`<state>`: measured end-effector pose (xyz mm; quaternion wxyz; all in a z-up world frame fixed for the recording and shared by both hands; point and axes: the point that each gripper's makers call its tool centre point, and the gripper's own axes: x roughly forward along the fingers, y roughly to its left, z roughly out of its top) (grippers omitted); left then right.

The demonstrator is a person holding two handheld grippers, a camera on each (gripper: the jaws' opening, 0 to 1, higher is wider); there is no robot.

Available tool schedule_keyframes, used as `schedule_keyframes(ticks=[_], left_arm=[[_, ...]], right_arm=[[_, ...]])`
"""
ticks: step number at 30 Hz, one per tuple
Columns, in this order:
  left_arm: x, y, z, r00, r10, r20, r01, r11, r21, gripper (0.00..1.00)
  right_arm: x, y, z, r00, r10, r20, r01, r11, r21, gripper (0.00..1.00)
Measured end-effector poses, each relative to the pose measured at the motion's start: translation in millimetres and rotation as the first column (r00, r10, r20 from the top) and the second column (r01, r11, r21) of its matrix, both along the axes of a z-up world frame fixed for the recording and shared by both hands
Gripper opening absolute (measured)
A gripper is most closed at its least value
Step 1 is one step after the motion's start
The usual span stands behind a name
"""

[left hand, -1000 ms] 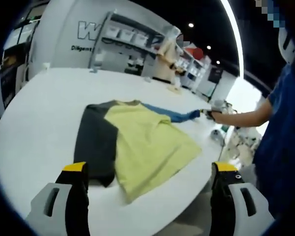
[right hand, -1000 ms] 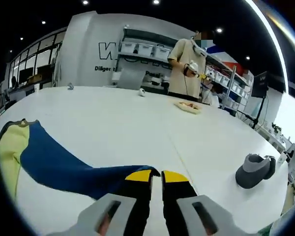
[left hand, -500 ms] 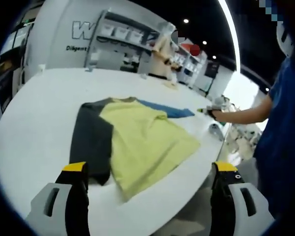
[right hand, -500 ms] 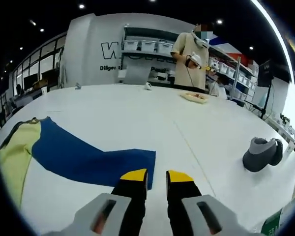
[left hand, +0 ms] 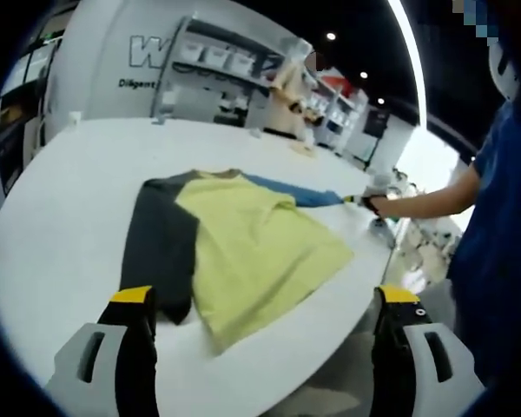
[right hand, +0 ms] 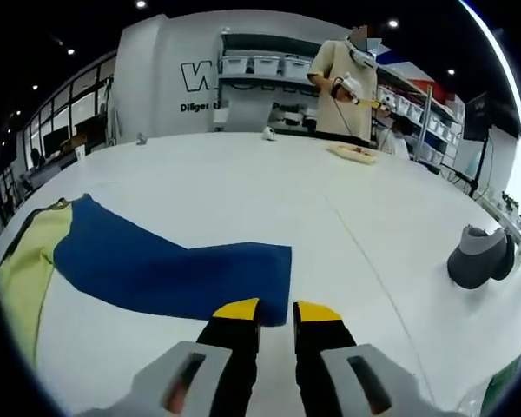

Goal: Fold the garment on the visible template until the final outline fits inside the template.

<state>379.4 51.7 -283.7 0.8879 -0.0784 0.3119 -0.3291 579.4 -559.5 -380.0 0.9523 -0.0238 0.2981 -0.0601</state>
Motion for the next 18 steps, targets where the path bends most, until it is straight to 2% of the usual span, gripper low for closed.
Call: schedule_keyframes(ticks=[4, 7, 10, 15, 18], left_arm=[[-1.0, 2, -0.7, 1.0, 0.004, -0.002, -0.004, 1.0, 0.0, 0.99], [-0.6, 2, -0.1, 1.0, 0.011, -0.001, -0.011, 1.0, -0.002, 0.99], [-0.3, 2, 0.0, 1.0, 0.007, 0.002, -0.007, 1.0, -0.002, 0.99], [0.7, 3, -2.0, 1.0, -0.003, 0.01, 0.003, 1.0, 0.006, 0.99], [1.0, 0, -1.9, 1.0, -0.012, 0.016, 0.012, 1.0, 0.01, 0.99]], right_arm=[[-1, 4, -3.5, 1.0, 0.007, -0.018, -0.007, 1.0, -0.008, 0.0], [-2, 2, -5.5, 0.999, 0.007, -0.039, -0.008, 1.0, -0.023, 0.0], [-6, 2, -0.3, 0.999, 0.014, -0.044, -0.017, 0.997, -0.077, 0.0], [-20, -2, 11.9, 0.998, 0.015, -0.055, -0.021, 0.994, -0.104, 0.0], [-27, -5, 9.7, 0.998, 0.029, -0.06, -0.035, 0.993, -0.109, 0.0]])
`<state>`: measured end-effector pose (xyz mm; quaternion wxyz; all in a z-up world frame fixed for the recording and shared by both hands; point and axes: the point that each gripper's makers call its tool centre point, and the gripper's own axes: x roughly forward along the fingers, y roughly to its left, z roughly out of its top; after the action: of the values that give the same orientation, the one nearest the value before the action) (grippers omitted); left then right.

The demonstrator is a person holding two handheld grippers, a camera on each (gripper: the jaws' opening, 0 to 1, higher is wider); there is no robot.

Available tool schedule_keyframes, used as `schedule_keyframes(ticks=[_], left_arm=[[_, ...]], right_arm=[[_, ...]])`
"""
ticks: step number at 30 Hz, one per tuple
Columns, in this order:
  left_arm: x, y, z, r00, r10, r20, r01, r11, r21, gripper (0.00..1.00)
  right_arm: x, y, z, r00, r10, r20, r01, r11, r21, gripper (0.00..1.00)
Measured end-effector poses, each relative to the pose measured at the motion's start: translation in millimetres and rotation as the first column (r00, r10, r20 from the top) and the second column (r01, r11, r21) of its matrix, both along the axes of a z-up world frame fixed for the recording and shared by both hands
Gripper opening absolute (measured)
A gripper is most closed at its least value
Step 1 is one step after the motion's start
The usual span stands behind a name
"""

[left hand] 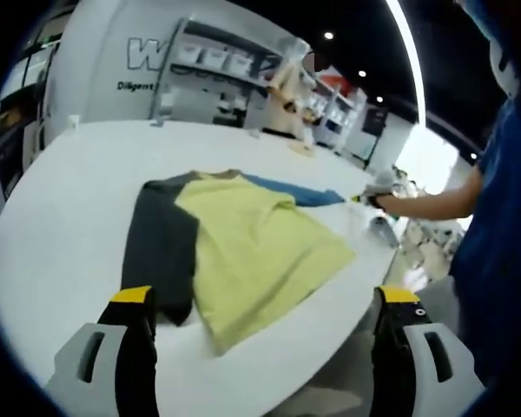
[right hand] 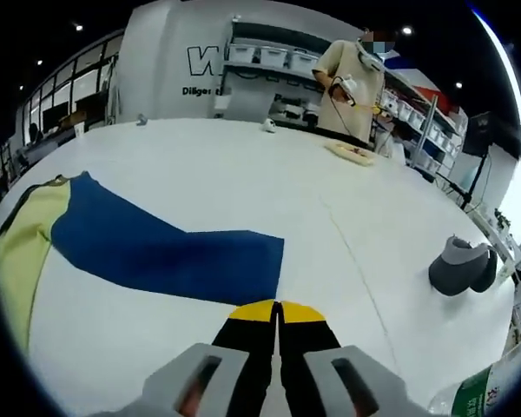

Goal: Fold the garment on the visible template until the final outline fits inside the template.

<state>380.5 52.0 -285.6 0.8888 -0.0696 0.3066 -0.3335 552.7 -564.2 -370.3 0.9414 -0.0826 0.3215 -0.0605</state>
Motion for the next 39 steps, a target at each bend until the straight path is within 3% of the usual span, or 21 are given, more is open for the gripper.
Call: schedule_keyframes(ticks=[5, 8, 17, 21, 25, 33, 35, 39], left_arm=[[0.3, -3, 2.7, 1.0, -0.009, 0.007, 0.009, 1.0, 0.003, 0.99], [1.7, -2, 6.3, 1.0, 0.011, 0.009, -0.01, 1.0, -0.009, 0.99], [0.6, 0, 5.3, 0.999, 0.044, -0.001, -0.044, 0.999, -0.009, 0.99], [-3.5, -3, 3.6, 0.999, 0.038, -0.009, -0.038, 0.999, -0.002, 0.99], [-3.8, -2, 2.4, 0.999, 0.034, -0.009, -0.034, 0.999, 0.001, 0.99], [0.5, 2, 3.3, 0.999, 0.031, 0.006, -0.031, 1.0, 0.002, 0.99], [0.7, 2, 2.5, 1.0, 0.025, 0.006, -0.025, 1.0, 0.009, 0.99], [1.8, 2, 3.8, 1.0, 0.014, 0.013, -0.014, 1.0, 0.021, 0.99]], right_arm=[[12, 0, -9.8, 1.0, -0.013, -0.007, 0.014, 0.999, 0.036, 0.0], [21, -1, -15.0, 0.999, -0.048, -0.005, 0.048, 0.997, 0.066, 0.06], [40, 1, -26.2, 0.999, -0.044, -0.031, 0.046, 0.996, 0.071, 0.07], [38, 3, -23.1, 0.999, -0.036, -0.032, 0.038, 0.997, 0.073, 0.0], [36, 4, -21.7, 0.999, -0.03, -0.043, 0.032, 0.998, 0.052, 0.0], [10, -1, -5.6, 0.996, -0.078, -0.039, 0.081, 0.992, 0.094, 0.0], [2, 4, -3.4, 0.992, -0.107, -0.063, 0.115, 0.983, 0.146, 0.0], [-13, 10, -2.2, 0.993, -0.082, -0.087, 0.093, 0.987, 0.129, 0.0]])
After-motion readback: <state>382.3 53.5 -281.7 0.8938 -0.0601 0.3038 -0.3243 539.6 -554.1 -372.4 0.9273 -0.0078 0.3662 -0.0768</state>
